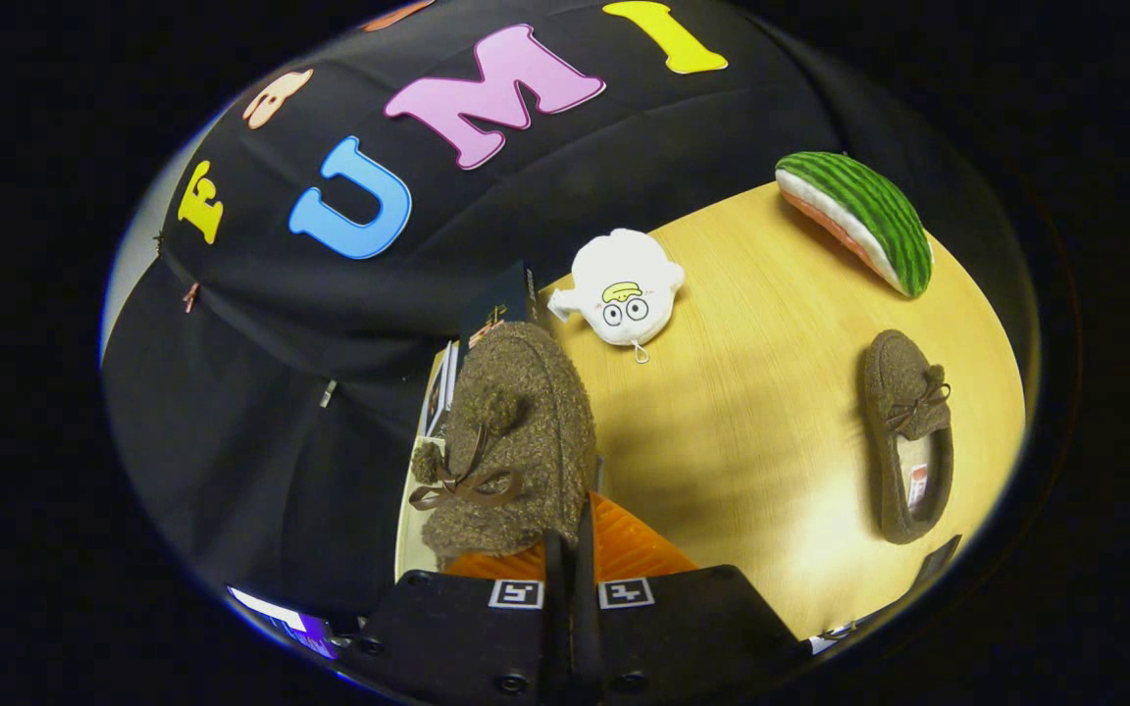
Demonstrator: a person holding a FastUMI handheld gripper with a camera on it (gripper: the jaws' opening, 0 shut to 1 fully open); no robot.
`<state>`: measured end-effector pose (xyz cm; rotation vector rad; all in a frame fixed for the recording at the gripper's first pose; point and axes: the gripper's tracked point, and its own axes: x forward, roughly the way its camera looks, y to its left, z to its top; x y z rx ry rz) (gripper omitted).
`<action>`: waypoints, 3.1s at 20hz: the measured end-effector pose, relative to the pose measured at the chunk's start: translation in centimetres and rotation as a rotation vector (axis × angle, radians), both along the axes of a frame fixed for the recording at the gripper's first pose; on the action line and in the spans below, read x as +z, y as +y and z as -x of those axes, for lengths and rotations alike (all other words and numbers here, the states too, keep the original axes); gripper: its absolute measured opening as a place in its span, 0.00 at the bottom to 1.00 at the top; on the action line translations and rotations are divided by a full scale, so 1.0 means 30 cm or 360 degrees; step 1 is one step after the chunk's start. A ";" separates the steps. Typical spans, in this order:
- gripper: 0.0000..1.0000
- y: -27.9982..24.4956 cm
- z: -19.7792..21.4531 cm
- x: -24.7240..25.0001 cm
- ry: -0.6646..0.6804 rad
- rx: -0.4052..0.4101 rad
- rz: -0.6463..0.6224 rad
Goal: Open the storage box then place both shoes into the box .Put the left shoe in first, then the right shoe, with the right side of both shoes facing outward in a uniform manner.
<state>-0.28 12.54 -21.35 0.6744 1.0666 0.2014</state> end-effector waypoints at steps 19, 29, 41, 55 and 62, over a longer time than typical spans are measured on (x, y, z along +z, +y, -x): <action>0.06 0.541 0.060 0.055 0.0079 -0.0054 -0.0173; 0.06 0.700 0.073 -0.197 0.0243 0.0001 0.0056; 0.99 0.830 0.051 -0.204 0.0144 0.0149 0.0030; 0.98 0.040 0.082 0.107 -0.0248 0.0105 0.0552; 0.98 -0.445 0.163 -0.041 -0.0140 0.0037 0.0853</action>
